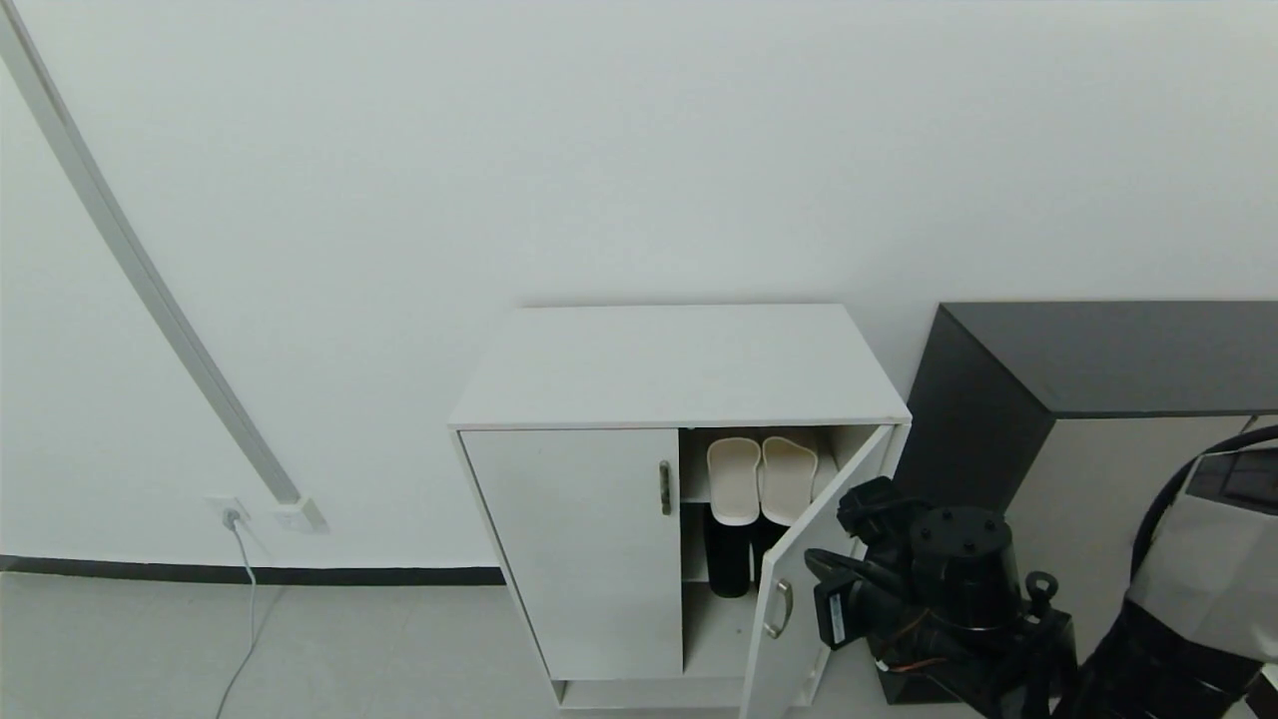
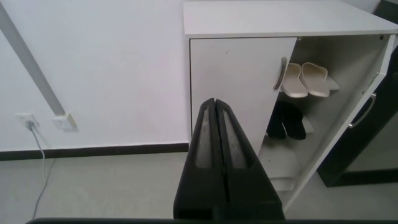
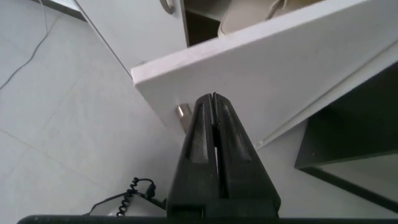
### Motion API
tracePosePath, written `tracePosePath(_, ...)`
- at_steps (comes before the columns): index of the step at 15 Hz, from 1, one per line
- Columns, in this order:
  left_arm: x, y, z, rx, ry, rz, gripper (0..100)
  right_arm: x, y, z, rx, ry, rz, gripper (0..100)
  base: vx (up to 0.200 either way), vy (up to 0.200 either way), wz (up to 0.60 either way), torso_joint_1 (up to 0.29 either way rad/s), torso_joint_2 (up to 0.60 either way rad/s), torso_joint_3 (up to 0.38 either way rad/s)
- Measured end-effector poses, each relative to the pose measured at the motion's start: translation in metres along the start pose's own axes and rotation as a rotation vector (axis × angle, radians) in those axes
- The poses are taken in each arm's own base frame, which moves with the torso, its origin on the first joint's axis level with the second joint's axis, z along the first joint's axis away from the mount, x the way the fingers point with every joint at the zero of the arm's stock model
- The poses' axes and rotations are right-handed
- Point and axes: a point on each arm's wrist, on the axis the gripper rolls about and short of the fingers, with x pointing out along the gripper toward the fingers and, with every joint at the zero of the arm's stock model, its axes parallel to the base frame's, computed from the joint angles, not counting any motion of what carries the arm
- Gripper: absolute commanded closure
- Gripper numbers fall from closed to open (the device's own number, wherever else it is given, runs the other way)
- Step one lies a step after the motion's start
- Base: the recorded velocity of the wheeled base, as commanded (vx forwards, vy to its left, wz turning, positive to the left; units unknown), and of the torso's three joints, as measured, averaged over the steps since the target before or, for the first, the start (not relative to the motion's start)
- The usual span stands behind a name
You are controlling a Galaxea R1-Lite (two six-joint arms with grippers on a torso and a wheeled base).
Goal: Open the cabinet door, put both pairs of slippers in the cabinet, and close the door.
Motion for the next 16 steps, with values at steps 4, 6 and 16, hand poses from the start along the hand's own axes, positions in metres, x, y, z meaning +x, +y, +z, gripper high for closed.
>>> tracePosePath(4,0.000,0.000,0.000,0.000,0.000,0.000,100,0.020,0.004,0.001,0.001,-0.014,0.001,100,0.000,0.000,0.00,0.000,0.00,0.000)
tracePosePath(6,0.000,0.000,0.000,0.000,0.000,0.000,100,0.030,0.004,0.001,0.004,-0.021,-0.002,100,0.000,0.000,0.00,0.000,0.00,0.000)
tracePosePath(16,0.000,0.000,0.000,0.000,0.000,0.000,100,0.068,0.000,0.010,0.022,-0.056,-0.029,100,0.000,0.000,0.00,0.000,0.00,0.000)
